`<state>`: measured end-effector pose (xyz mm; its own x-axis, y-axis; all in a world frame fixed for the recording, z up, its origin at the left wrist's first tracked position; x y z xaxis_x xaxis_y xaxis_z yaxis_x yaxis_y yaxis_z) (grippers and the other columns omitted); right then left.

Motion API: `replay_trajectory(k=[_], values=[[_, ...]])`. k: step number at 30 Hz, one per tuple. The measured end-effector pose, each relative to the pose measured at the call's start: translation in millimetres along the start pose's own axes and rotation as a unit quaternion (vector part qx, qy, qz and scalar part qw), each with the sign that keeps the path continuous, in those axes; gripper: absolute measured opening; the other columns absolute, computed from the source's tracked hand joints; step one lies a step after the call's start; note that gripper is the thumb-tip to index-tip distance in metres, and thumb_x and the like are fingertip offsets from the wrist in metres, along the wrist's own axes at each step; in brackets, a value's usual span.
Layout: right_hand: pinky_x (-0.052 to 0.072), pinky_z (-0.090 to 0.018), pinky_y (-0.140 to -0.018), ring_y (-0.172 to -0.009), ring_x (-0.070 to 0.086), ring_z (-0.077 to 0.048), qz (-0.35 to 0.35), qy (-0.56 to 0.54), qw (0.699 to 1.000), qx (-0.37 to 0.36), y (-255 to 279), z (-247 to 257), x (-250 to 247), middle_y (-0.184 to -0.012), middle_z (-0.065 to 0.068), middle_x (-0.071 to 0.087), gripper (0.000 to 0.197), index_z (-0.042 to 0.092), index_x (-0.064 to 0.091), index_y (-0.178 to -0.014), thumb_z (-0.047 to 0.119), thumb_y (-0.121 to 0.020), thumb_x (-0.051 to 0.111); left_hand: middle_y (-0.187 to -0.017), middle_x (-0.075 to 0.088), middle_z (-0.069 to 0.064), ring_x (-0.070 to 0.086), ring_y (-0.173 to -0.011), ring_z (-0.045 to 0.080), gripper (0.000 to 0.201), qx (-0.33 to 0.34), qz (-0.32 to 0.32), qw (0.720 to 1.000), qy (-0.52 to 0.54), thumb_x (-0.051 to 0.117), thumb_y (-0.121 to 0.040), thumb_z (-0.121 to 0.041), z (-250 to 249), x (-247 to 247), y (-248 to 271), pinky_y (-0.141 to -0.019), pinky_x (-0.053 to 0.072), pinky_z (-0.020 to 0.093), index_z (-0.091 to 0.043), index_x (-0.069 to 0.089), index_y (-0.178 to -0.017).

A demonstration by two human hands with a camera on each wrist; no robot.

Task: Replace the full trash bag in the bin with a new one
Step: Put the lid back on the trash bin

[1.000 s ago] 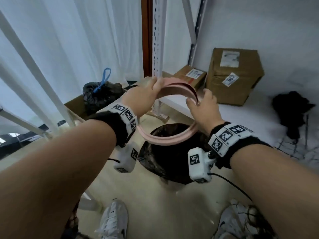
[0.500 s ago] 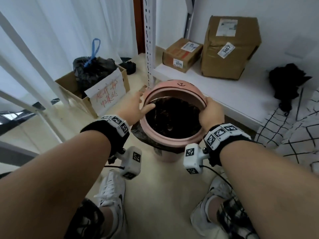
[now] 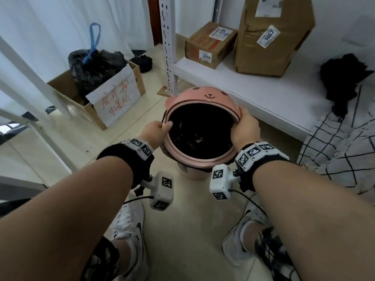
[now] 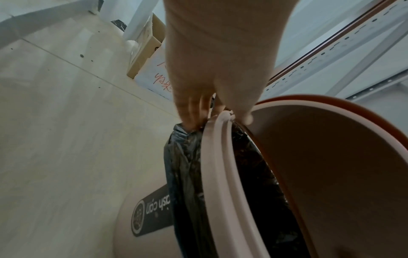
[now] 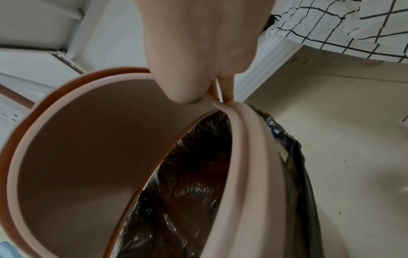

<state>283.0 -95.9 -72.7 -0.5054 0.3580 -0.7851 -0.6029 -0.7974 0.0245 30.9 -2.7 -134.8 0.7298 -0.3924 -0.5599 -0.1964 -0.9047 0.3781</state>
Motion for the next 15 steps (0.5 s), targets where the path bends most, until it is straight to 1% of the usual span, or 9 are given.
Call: replay_trajectory(k=[1, 3, 5, 7, 10, 11, 13, 14, 15], values=[[0.045, -0.038, -0.091, -0.107, 0.059, -0.037, -0.002, -0.012, 1.000, -0.004, -0.5, 1.2, 0.9, -0.117, -0.015, 0.064, 0.043, 0.024, 0.051, -0.129, 0.010, -0.091, 0.036, -0.080, 0.062, 0.020, 0.062, -0.080, 0.033, 0.042, 0.020, -0.029, 0.999, -0.018, 0.050, -0.093, -0.035, -2.5, -6.2, -0.6, -0.078, 0.052, 0.039, 0.002, 0.060, -0.079], [0.044, -0.037, -0.091, -0.107, 0.058, -0.036, -0.008, -0.035, 0.999, -0.005, -1.5, 1.3, 2.5, -0.117, -0.015, 0.063, 0.042, 0.022, 0.053, -0.127, 0.011, -0.091, 0.036, -0.073, 0.059, 0.021, 0.060, -0.073, 0.037, 0.032, 0.028, -0.052, 0.998, -0.027, 0.059, -0.085, -0.025, -0.1, -11.4, -7.6, -0.077, 0.053, 0.047, 0.006, 0.062, -0.075], [0.043, -0.037, -0.092, -0.110, 0.057, -0.036, -0.016, -0.059, 0.998, 0.000, -2.5, -2.0, 3.8, -0.119, -0.017, 0.061, 0.045, 0.020, 0.053, -0.129, 0.007, -0.089, 0.036, -0.087, 0.067, 0.024, 0.065, -0.084, 0.040, 0.028, 0.009, -0.043, 0.999, -0.006, 0.065, -0.080, -0.025, 3.0, -10.2, -13.7, -0.082, 0.055, 0.052, 0.002, 0.065, -0.087], [0.042, -0.035, -0.095, -0.113, 0.056, -0.034, -0.016, -0.090, 0.996, -0.001, -4.7, -5.3, 5.0, -0.122, -0.016, 0.061, 0.050, 0.018, 0.054, -0.130, 0.001, -0.086, 0.038, -0.108, 0.067, 0.020, 0.065, -0.098, 0.038, 0.034, -0.016, -0.028, 0.999, 0.007, 0.070, -0.080, -0.026, 2.1, -5.4, -17.8, -0.087, 0.054, 0.051, -0.010, 0.061, -0.108], [0.039, -0.034, -0.102, -0.119, 0.053, -0.031, -0.010, -0.113, 0.993, 0.018, -4.6, -12.2, 6.4, -0.131, -0.013, 0.055, 0.052, 0.015, 0.049, -0.134, 0.000, -0.084, 0.046, -0.113, 0.064, 0.017, 0.062, -0.102, 0.035, 0.042, -0.007, -0.049, 0.998, -0.024, 0.068, -0.083, -0.019, -12.7, -4.0, -16.7, -0.089, 0.053, 0.047, -0.007, 0.053, -0.120], [0.039, -0.036, -0.103, -0.119, 0.052, -0.032, -0.009, -0.103, 0.994, 0.040, -3.2, -19.1, 7.0, -0.134, -0.015, 0.050, 0.052, 0.013, 0.045, -0.136, 0.003, -0.085, 0.050, -0.107, 0.064, 0.016, 0.062, -0.100, 0.033, 0.036, -0.002, -0.063, 0.997, -0.042, 0.065, -0.085, -0.018, -16.7, -4.0, -16.1, -0.086, 0.053, 0.043, -0.004, 0.054, -0.116], [0.043, -0.037, -0.093, -0.115, 0.053, -0.037, -0.003, -0.060, 0.992, 0.114, 3.3, -40.9, 10.2, -0.131, -0.020, 0.048, 0.047, 0.005, 0.044, -0.131, 0.010, -0.086, 0.056, -0.081, 0.059, 0.013, 0.058, -0.084, 0.031, 0.012, 0.016, -0.088, 0.991, -0.099, 0.059, -0.087, -0.016, -24.6, -3.7, -13.3, -0.066, 0.045, 0.032, -0.004, 0.059, -0.089], [0.044, -0.036, -0.084, -0.110, 0.055, -0.038, 0.007, -0.042, 0.989, 0.141, 7.4, -50.3, 12.8, -0.125, -0.021, 0.053, 0.040, 0.001, 0.049, -0.124, 0.013, -0.086, 0.057, -0.072, 0.054, 0.012, 0.054, -0.077, 0.030, 0.015, 0.019, -0.099, 0.988, -0.115, 0.056, -0.087, -0.016, -26.0, -3.8, -12.0, -0.058, 0.038, 0.029, -0.004, 0.058, -0.078], [0.041, -0.034, -0.075, -0.104, 0.058, -0.038, 0.017, -0.034, 0.988, 0.150, 10.2, -55.7, 15.9, -0.117, -0.022, 0.059, 0.031, -0.001, 0.055, -0.114, 0.015, -0.087, 0.057, -0.069, 0.051, 0.012, 0.050, -0.073, 0.028, 0.018, 0.022, -0.105, 0.986, -0.126, 0.054, -0.086, -0.016, -27.6, -3.3, -10.2, -0.057, 0.033, 0.028, -0.002, 0.059, -0.075]])
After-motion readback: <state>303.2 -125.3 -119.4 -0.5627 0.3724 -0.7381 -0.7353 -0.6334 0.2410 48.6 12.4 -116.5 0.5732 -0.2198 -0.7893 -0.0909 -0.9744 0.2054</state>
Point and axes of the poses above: each hand's wrist, its own y-axis away from the middle knuckle, its own x-axis out of the palm, z = x × y, the point moved 9 cm from there along -y, towards the middle knuckle
